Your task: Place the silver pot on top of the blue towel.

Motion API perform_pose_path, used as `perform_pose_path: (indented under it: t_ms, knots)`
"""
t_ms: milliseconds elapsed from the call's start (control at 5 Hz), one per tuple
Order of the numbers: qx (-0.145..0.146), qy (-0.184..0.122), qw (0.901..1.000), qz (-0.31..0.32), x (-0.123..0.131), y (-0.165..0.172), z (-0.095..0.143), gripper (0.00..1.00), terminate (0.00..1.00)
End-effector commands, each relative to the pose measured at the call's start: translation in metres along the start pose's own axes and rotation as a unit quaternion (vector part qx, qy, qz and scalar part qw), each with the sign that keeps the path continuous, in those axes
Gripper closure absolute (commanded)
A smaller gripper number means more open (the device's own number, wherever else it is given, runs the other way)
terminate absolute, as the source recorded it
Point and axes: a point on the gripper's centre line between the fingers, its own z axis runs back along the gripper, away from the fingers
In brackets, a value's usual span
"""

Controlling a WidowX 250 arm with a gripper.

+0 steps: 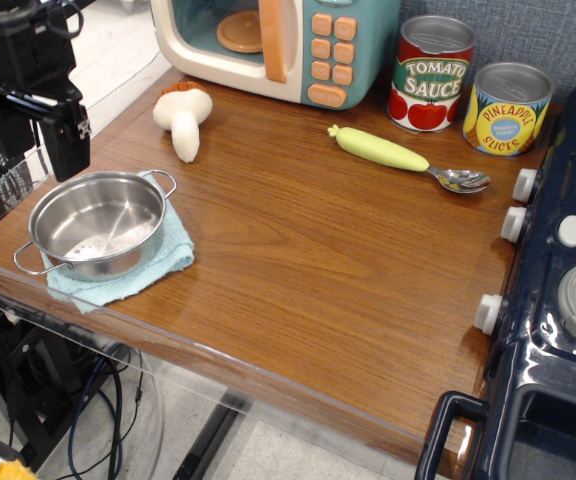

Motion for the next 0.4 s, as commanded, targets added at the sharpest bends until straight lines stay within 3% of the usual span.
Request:
perform_pose_path:
  t_ms: [0, 200]
  knots:
    - [0.020, -0.026, 0.9995, -0.001, -0.0065, -0.0043, 0.0189, 0.00, 0.00]
    - [0.020, -0.026, 0.9995, -0.001, -0.0065, -0.0043, 0.0189, 0.00, 1.00]
